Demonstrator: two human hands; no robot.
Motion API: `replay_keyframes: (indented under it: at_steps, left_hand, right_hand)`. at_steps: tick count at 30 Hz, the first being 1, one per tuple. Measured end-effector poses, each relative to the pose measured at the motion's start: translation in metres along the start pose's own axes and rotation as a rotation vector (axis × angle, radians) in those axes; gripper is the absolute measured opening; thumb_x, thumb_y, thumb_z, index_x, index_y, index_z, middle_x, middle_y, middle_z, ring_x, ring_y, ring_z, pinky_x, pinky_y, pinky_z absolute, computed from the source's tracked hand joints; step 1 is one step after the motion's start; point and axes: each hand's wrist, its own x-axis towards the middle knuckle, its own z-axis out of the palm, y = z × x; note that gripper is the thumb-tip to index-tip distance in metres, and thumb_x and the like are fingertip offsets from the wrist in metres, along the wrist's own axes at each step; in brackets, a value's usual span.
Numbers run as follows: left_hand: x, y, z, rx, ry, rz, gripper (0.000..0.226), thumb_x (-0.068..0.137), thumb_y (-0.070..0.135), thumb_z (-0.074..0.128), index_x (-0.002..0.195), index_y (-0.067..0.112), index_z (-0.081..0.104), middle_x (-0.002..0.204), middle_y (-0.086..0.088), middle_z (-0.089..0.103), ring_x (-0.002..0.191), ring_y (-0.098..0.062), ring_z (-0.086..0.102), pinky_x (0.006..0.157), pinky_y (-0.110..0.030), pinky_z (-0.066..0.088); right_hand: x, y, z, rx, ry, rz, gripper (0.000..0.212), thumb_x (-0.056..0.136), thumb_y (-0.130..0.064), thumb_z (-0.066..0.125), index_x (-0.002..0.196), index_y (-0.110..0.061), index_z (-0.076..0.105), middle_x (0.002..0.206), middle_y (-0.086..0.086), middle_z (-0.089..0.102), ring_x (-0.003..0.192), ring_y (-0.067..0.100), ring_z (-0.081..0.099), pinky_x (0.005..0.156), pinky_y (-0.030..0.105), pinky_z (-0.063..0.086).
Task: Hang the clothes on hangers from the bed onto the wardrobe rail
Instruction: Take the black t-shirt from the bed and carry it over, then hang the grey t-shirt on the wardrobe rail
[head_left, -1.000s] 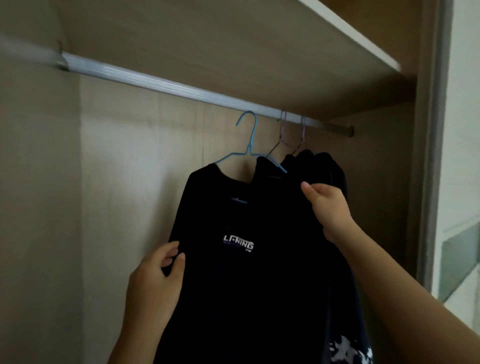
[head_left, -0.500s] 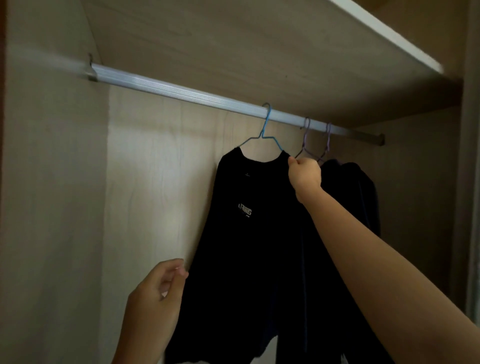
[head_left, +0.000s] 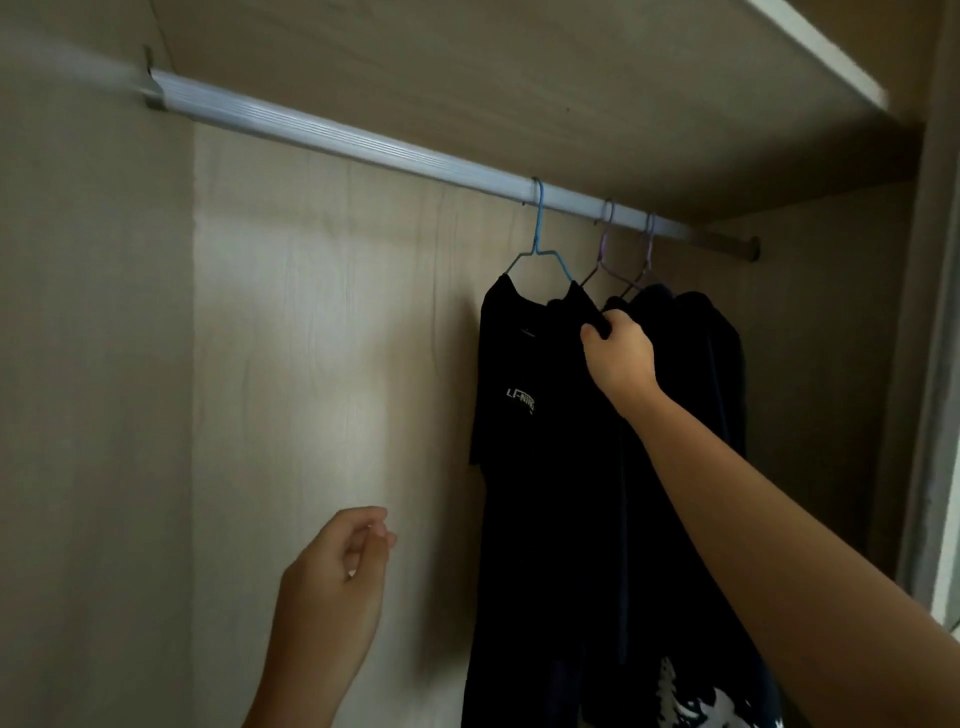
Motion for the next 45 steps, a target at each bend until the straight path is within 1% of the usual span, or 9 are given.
replay_keyframes:
  at_steps: [3,6,14,18,26,29,33,39,45]
  left_hand:
    - [-0.02,-0.009,0.019,-0.035,-0.096,-0.054,0.014,0.067,0.046,0.053,0.073,0.04,0.063,0.073,0.024,0.069,0.07,-0.007,0.065,0.071,-0.019,0.048]
    - [-0.045,-0.017,0.04,-0.046,-0.233,-0.118,0.024,0.084,0.012,0.059,0.076,0.034,0.062,0.067,0.02,0.069,0.065,0.0,0.064,0.064,-0.006,0.046]
    - [-0.106,-0.006,0.062,-0.055,-0.589,-0.154,0.027,0.09,0.016,0.049,0.083,0.042,0.05,0.088,0.008,0.066,0.086,-0.007,0.063,0.073,-0.014,0.046]
    - [-0.139,-0.006,0.058,-0.047,-0.719,-0.188,0.028,0.091,0.018,0.047,0.082,0.045,0.047,0.095,0.009,0.064,0.089,-0.005,0.062,0.072,-0.012,0.046]
    - [-0.231,-0.025,0.013,0.022,-1.06,-0.179,0.017,0.093,0.022,0.044,0.106,0.026,0.055,0.09,0.011,0.06,0.077,0.002,0.055,0.06,-0.004,0.042]
    - [-0.273,-0.052,-0.009,0.065,-1.235,-0.211,0.02,0.093,0.022,0.044,0.11,0.021,0.056,0.093,0.008,0.06,0.08,0.0,0.054,0.059,-0.005,0.039]
    - [-0.333,-0.107,-0.043,0.234,-1.457,-0.371,0.021,0.093,0.018,0.044,0.109,0.017,0.057,0.107,-0.004,0.065,0.095,-0.016,0.059,0.072,-0.019,0.041]
    - [-0.412,-0.152,-0.118,0.459,-1.685,-0.539,0.012,0.094,0.017,0.041,0.1,0.02,0.051,0.1,-0.004,0.063,0.089,-0.016,0.059,0.07,-0.024,0.041]
    - [-0.482,-0.146,-0.161,0.638,-1.862,-0.495,0.017,0.092,0.009,0.044,0.103,0.011,0.057,0.09,-0.006,0.062,0.082,-0.019,0.06,0.07,-0.027,0.044]
  right_hand:
    - [-0.028,0.011,-0.01,0.021,-0.083,-0.001,0.032,0.092,-0.02,0.048,0.122,-0.008,0.051,0.112,0.009,0.059,0.096,0.024,0.058,0.072,0.028,0.042]
    - [-0.061,0.024,-0.024,0.028,-0.149,0.02,0.025,0.092,-0.018,0.049,0.115,-0.008,0.054,0.093,0.0,0.059,0.081,0.016,0.057,0.06,0.022,0.044]
    - [-0.151,0.064,-0.047,-0.173,-0.22,0.172,0.019,0.092,-0.019,0.05,0.103,-0.006,0.058,0.088,0.01,0.061,0.078,0.023,0.058,0.066,0.032,0.047]
    - [-0.213,0.087,-0.062,-0.263,-0.171,0.304,0.007,0.09,-0.018,0.051,0.086,-0.013,0.054,0.072,-0.001,0.056,0.069,0.018,0.055,0.056,0.023,0.041]
    - [-0.452,0.116,-0.106,-0.368,-0.079,0.804,0.027,0.086,-0.011,0.055,0.066,-0.029,0.053,0.066,-0.006,0.059,0.064,0.01,0.056,0.061,0.025,0.044]
    - [-0.563,0.111,-0.119,-0.389,-0.095,1.059,0.008,0.088,-0.022,0.056,0.09,-0.017,0.062,0.086,0.003,0.066,0.081,0.019,0.061,0.07,0.029,0.047]
    - [-0.703,0.093,-0.133,-0.431,-0.15,1.371,0.026,0.089,-0.026,0.057,0.11,-0.012,0.062,0.107,0.006,0.067,0.098,0.021,0.06,0.079,0.023,0.039]
    - [-0.887,0.032,-0.148,-0.445,-0.242,1.818,0.039,0.089,-0.026,0.056,0.124,-0.009,0.054,0.123,0.012,0.062,0.115,0.025,0.057,0.092,0.026,0.04]
    - [-1.005,-0.045,-0.169,-0.314,0.123,2.042,0.032,0.088,-0.019,0.058,0.113,0.001,0.06,0.113,0.02,0.066,0.099,0.032,0.063,0.086,0.034,0.046]
